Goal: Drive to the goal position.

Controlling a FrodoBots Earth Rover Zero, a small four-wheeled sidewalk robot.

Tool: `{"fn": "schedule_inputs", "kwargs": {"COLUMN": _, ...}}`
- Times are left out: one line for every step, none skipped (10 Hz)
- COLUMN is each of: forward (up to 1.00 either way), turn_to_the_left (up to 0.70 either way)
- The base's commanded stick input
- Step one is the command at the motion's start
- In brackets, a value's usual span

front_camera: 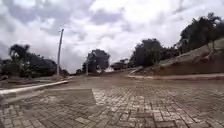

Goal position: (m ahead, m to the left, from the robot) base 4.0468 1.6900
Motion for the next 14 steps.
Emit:
{"fn": "schedule_inputs", "kwargs": {"forward": 0.7, "turn_to_the_left": 0.0}}
{"fn": "schedule_inputs", "kwargs": {"forward": 0.7, "turn_to_the_left": 0.0}}
{"fn": "schedule_inputs", "kwargs": {"forward": 0.7, "turn_to_the_left": 0.0}}
{"fn": "schedule_inputs", "kwargs": {"forward": 0.7, "turn_to_the_left": 0.0}}
{"fn": "schedule_inputs", "kwargs": {"forward": 0.7, "turn_to_the_left": 0.0}}
{"fn": "schedule_inputs", "kwargs": {"forward": 0.7, "turn_to_the_left": 0.0}}
{"fn": "schedule_inputs", "kwargs": {"forward": 0.7, "turn_to_the_left": 0.0}}
{"fn": "schedule_inputs", "kwargs": {"forward": 0.7, "turn_to_the_left": 0.0}}
{"fn": "schedule_inputs", "kwargs": {"forward": 0.7, "turn_to_the_left": 0.0}}
{"fn": "schedule_inputs", "kwargs": {"forward": 0.7, "turn_to_the_left": 0.0}}
{"fn": "schedule_inputs", "kwargs": {"forward": 0.7, "turn_to_the_left": 0.0}}
{"fn": "schedule_inputs", "kwargs": {"forward": 0.7, "turn_to_the_left": 0.0}}
{"fn": "schedule_inputs", "kwargs": {"forward": 0.7, "turn_to_the_left": 0.0}}
{"fn": "schedule_inputs", "kwargs": {"forward": 0.7, "turn_to_the_left": 0.0}}
